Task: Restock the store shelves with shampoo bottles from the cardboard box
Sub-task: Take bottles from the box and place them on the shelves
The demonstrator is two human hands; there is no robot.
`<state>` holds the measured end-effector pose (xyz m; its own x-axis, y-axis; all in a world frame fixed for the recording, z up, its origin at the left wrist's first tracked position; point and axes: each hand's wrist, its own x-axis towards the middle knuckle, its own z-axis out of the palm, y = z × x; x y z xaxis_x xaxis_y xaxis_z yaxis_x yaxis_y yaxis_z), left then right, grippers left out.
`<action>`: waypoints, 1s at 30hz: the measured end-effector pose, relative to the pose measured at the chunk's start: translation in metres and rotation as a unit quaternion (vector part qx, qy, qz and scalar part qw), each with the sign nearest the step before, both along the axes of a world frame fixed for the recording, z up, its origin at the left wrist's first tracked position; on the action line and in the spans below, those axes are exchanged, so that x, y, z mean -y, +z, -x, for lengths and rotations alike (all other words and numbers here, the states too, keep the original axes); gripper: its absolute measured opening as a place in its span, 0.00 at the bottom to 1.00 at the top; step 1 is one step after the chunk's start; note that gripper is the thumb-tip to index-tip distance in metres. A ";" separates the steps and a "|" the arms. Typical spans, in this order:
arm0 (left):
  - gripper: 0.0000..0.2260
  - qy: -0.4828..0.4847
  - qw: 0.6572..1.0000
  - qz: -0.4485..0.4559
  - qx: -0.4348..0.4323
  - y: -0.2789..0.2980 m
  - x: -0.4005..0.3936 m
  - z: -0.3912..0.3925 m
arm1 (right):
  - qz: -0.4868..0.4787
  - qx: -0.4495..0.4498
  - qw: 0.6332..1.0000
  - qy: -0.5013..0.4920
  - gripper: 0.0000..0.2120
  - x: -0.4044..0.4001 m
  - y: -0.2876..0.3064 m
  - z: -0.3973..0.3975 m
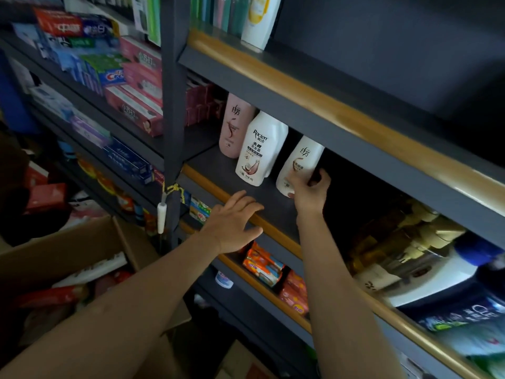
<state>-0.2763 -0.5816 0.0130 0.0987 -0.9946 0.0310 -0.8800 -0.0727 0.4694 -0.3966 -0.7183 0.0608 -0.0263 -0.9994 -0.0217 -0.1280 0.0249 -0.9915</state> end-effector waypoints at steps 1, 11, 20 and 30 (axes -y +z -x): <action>0.26 -0.002 0.998 0.014 -0.058 0.004 -0.003 -0.003 | 0.022 0.011 1.000 -0.020 0.34 -0.014 0.002 -0.005; 0.10 0.346 0.910 0.025 -0.226 -0.106 -0.176 -0.127 | 0.005 -0.020 0.962 0.273 0.10 -0.176 -0.058 -0.112; 0.32 0.577 0.805 -0.137 0.008 -0.232 -0.366 -0.155 | -0.328 -0.315 0.722 0.522 0.08 -0.313 -0.308 -0.213; 0.31 0.615 0.770 -0.094 -0.143 -0.270 -0.405 -0.155 | -0.291 -0.531 0.604 0.519 0.26 -0.338 -0.443 -0.221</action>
